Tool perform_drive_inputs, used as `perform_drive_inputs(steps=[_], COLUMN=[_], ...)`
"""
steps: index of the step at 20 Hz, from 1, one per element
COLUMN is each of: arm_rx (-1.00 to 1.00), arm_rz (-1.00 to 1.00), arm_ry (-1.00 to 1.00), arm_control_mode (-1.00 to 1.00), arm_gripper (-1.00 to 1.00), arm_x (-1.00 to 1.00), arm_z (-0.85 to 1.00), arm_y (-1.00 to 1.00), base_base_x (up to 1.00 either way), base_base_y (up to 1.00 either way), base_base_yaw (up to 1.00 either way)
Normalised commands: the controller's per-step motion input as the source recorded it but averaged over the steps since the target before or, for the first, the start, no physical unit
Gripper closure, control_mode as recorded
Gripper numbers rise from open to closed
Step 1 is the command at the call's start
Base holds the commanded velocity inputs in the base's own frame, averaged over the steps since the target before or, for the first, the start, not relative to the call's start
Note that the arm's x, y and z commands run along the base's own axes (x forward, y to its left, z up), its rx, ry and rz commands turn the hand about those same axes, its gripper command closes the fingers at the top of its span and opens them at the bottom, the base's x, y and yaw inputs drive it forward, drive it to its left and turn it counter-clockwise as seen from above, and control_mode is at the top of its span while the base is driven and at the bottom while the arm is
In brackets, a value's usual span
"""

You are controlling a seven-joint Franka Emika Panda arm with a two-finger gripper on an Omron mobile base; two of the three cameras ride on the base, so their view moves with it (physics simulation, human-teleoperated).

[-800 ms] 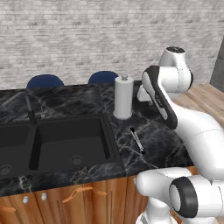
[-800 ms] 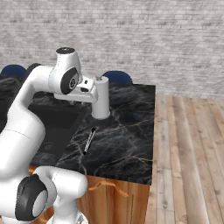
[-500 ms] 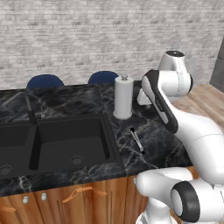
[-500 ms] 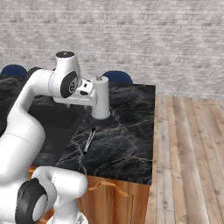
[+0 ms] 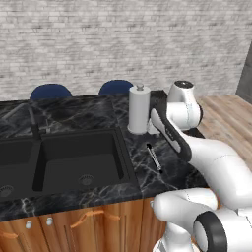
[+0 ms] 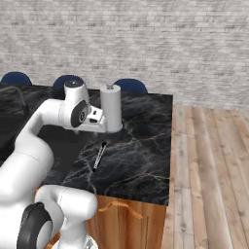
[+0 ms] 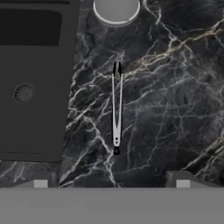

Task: Pick up the tongs from the counter and place them near the plate next to the oven.

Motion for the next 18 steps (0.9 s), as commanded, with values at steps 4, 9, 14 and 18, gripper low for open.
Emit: perform_drive_inputs(steps=[4, 9, 14, 18], arm_rx=[0.0, 0.0, 0.0, 0.0], arm_rz=[0.0, 0.05, 0.05, 0.03], arm_ry=[0.06, 0.1, 0.03, 0.0], arm_control_mode=[-1.0, -1.0, -1.0, -1.0], arm_gripper=[-1.0, -1.0, -1.0, -1.0], arm_x=[0.65, 0.47, 0.21, 0.26], arm_z=[-0.7, -0.63, -0.7, -0.73], arm_y=[-0.01, -0.16, 0.0, 0.0], base_base_x=[0.0, 0.0, 0.0, 0.0], base_base_y=[0.0, 0.0, 0.0, 0.0], base_base_yaw=[0.0, 0.0, 0.0, 0.0])
